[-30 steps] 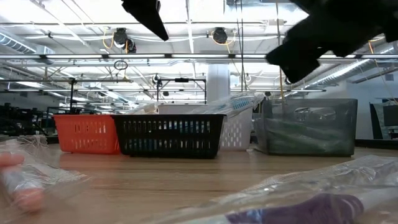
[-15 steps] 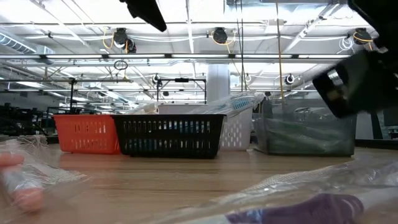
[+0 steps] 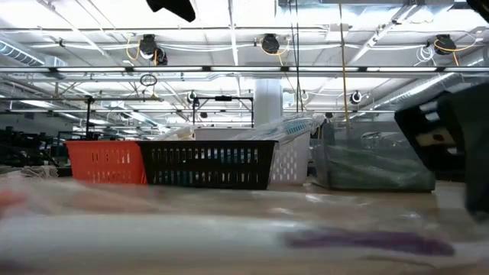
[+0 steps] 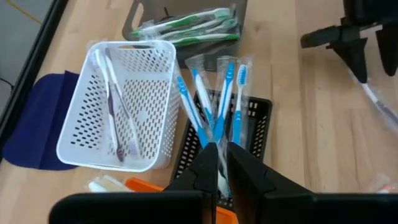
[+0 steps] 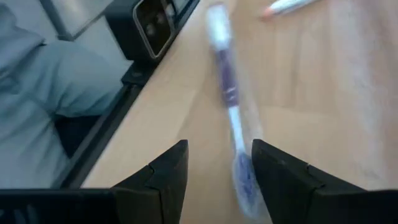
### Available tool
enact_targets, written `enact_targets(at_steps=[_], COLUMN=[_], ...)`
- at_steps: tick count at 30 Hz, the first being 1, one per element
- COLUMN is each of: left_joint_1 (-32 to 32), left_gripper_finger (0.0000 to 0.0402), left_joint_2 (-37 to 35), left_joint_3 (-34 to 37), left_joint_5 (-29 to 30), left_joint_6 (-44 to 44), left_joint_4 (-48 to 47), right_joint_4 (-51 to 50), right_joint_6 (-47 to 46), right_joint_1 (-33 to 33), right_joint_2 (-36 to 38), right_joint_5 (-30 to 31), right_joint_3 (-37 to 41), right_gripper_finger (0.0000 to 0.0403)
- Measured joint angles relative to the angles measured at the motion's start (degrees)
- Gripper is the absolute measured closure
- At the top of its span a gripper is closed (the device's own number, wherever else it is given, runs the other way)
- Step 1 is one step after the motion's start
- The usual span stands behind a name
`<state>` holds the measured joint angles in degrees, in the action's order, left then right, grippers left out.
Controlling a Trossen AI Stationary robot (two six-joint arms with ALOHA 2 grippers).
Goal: Pick & Place Toothbrushes
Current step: Put the purple toothbrush into the white basket
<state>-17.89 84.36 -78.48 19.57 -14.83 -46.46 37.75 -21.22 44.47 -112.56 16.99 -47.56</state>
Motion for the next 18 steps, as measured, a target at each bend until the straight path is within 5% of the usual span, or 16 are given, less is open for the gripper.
enact_targets(at_steps=[10,18], left_joint_1=[-1.94,-2.13], left_gripper_finger=[0.0369,0.0369], left_joint_2=[0.00,0.00], left_joint_3=[-0.02,-0.02], left_joint_5=[1.65,2.99], left_joint_6=[-0.72,-0.72], left_joint_4=[-0.02,-0.02], right_joint_4=[-1.33,-2.52], right_joint_6=[-0.40,-3.01], right_joint_1=[-0.15,-0.20], right_joint_2=[-0.85,-0.70], right_joint_5=[-0.48,-0.50], right_joint_3=[-0.83,-0.93], right_gripper_finger=[0.0250,0.0386])
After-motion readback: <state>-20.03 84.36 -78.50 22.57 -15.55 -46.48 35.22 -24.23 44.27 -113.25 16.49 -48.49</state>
